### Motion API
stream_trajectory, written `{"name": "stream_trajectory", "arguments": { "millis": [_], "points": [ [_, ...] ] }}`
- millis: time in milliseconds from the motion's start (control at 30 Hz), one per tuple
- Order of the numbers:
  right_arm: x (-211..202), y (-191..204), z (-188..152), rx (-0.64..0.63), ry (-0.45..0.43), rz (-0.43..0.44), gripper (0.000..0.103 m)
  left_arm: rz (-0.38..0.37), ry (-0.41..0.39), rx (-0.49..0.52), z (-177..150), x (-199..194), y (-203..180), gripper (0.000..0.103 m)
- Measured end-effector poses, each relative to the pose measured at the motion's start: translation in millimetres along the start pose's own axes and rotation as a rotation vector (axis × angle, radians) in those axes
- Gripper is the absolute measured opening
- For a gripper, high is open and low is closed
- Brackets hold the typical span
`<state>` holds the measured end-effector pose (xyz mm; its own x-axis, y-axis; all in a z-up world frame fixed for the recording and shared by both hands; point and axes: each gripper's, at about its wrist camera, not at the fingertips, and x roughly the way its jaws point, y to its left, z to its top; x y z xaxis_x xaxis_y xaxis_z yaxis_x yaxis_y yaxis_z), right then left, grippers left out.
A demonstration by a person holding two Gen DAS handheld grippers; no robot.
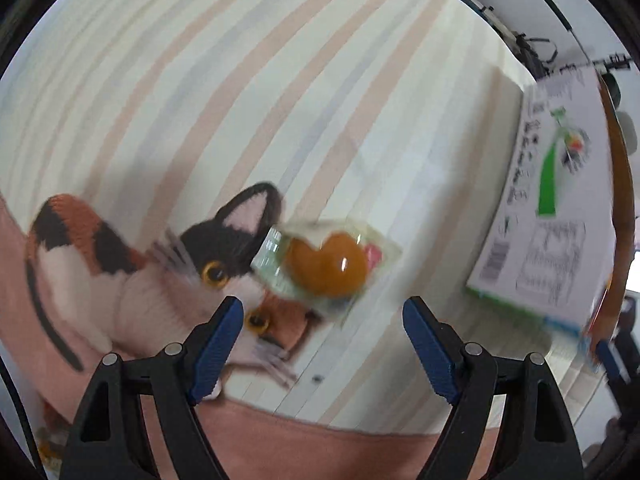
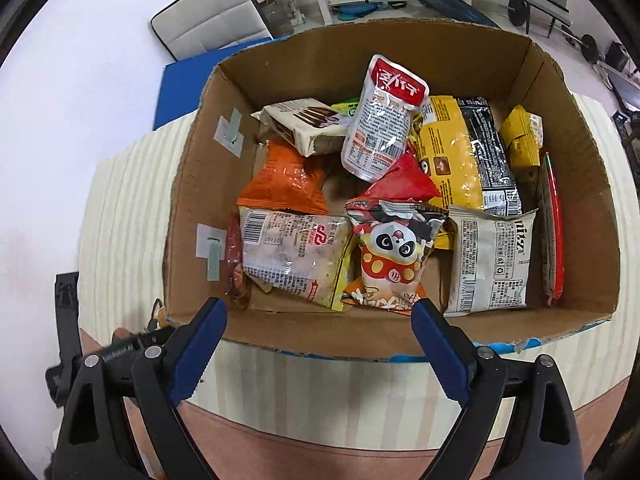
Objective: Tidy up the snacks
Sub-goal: 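Move left tool to the table and grasp the orange round candy packet, then carry the orange candy packet into the box and open left tool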
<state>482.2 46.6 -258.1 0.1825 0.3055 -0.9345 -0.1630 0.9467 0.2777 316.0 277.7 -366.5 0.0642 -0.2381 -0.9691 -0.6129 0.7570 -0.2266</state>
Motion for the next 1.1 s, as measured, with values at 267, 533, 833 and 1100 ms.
{"name": "stream_trajectory", "arguments": {
  "millis": [267,533,833,1100],
  "points": [
    [11,-2,5,0.01,0.015,-0.022,0.095,0.047,-0.013,0.044,12,13,-8,0.047],
    [11,-1,11,0.014,0.009,-0.029,0.095,0.046,-0.019,0.084,0,18,-22,0.039],
    [-16,-20,19,0.024,-0.018,-0.003,0.095,-0.032,-0.15,0.138,-38,-58,-52,0.039],
    [-40,-45,33,0.029,-0.031,0.008,0.095,-0.125,-0.231,0.314,-36,-131,-146,0.039]
  ]
}}
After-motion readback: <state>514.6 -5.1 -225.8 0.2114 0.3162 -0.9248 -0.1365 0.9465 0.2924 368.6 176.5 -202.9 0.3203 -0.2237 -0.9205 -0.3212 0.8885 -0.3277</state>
